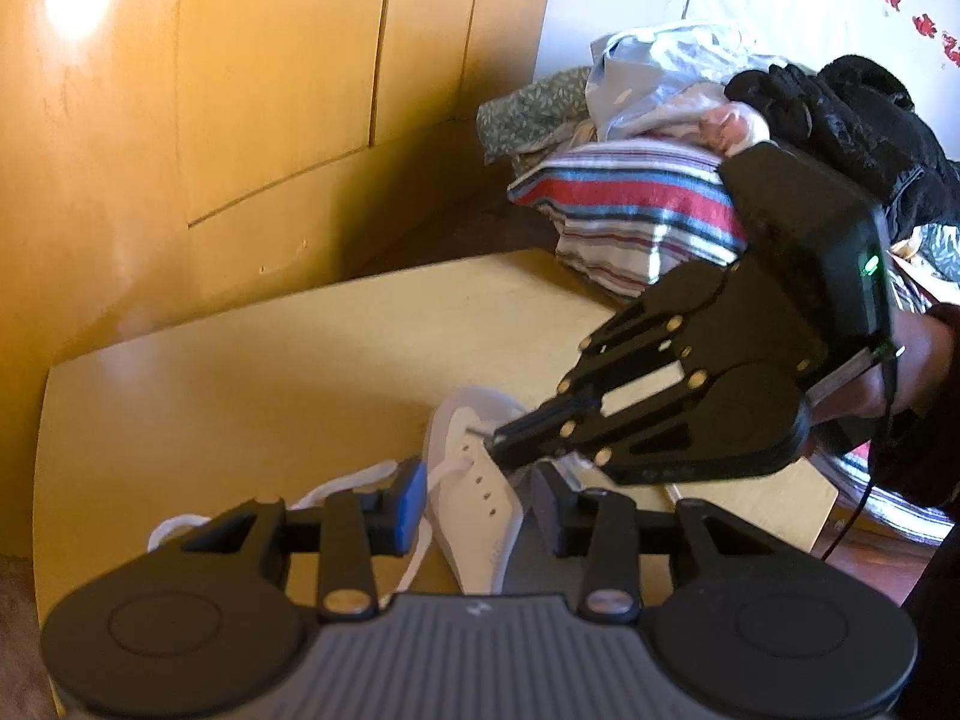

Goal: Lace up shoes with both hands
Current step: 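Hold the sneaker tongue with the left tool while the right tool pinches the lace at the eyelets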

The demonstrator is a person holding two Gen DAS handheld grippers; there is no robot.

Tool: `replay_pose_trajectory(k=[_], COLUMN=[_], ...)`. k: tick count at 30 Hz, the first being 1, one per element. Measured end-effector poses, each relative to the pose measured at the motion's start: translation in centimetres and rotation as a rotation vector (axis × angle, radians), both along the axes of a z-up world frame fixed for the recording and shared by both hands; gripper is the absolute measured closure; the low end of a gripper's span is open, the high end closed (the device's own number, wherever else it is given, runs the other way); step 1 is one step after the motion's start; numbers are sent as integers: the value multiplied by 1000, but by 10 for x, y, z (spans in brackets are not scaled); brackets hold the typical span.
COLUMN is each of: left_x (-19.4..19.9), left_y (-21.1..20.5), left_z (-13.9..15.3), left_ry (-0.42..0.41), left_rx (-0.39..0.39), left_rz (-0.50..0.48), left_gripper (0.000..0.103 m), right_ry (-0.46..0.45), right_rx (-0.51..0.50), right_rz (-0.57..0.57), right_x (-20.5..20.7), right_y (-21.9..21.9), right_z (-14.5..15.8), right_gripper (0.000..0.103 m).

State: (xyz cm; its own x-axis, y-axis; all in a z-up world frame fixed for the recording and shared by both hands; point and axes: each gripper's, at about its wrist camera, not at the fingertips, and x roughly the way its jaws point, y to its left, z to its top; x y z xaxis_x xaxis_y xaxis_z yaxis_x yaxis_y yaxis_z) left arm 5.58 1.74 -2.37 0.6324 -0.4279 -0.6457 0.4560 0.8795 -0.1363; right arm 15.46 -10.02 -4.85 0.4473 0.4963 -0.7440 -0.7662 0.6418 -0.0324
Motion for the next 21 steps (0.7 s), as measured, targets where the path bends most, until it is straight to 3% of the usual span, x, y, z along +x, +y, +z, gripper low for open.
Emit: replay_pose_trajectory(k=[8, 10, 11, 12, 21], left_x=[-4, -4, -3, -2, 3], left_y=[-21, -28, -30, -29, -9], left_z=[-11, -14, -15, -14, -12], left_ry=[14, -5, -21, -30, -17], left_rx=[59, 88, 108, 123, 58], left_rz=[-83, -101, -96, -79, 54], left_gripper=[64, 74, 87, 91, 93], right_ry=[54, 63, 67, 70, 110], right_rx=[-5, -6, -9, -6, 48], right_rz=[2, 3, 1, 1, -5], right_x=[2, 5, 6, 4, 0], right_y=[-4, -1, 0, -1, -6], right_z=[-5, -8, -10, -10, -7], right_gripper=[100, 100, 100, 100, 100])
